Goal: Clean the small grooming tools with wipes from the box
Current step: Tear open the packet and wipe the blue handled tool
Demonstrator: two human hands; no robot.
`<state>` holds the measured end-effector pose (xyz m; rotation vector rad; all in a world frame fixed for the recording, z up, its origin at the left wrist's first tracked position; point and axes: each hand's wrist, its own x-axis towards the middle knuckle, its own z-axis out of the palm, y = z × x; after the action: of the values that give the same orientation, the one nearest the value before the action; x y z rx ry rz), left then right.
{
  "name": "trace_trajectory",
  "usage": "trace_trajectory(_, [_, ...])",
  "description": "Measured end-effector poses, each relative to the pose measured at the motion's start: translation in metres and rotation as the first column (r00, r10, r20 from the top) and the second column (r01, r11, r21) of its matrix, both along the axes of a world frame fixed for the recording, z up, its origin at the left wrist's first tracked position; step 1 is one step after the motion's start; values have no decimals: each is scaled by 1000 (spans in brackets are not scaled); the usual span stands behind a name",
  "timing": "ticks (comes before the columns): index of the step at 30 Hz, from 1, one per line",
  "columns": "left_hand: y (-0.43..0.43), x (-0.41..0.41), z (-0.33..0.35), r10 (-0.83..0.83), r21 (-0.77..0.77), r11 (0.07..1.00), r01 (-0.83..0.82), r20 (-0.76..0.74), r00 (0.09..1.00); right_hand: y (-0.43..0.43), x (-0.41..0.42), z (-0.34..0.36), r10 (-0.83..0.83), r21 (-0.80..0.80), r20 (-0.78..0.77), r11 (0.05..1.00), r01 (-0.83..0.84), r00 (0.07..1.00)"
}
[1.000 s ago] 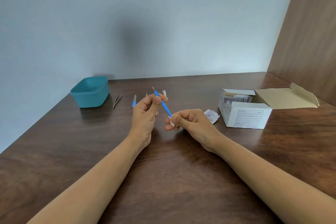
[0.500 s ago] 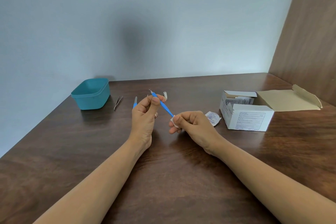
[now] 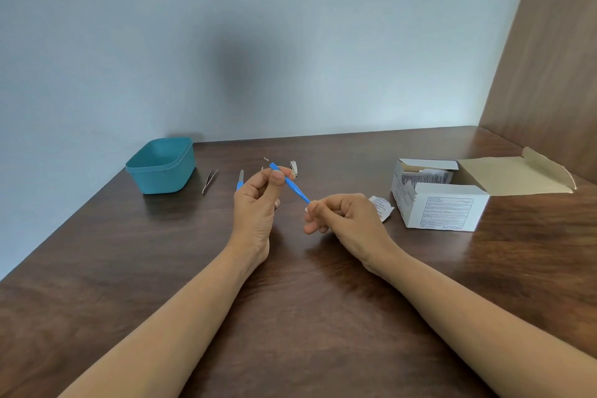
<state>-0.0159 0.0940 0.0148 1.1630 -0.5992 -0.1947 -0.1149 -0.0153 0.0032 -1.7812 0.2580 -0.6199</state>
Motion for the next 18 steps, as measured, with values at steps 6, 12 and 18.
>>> trace_trajectory(6, [1, -1, 1, -17, 36, 999, 16, 20, 1000, 1, 1, 1, 79, -8, 12, 997, -79, 997])
trace_trajectory(12, [1, 0, 1, -12, 50, 999, 11, 16, 1000, -1, -1, 2, 86, 85, 55, 992, -90, 995])
trace_trajectory(18, [1, 1, -2, -4, 54, 999, 1, 41, 999, -1, 2, 2, 12, 52, 2, 999, -12, 1000])
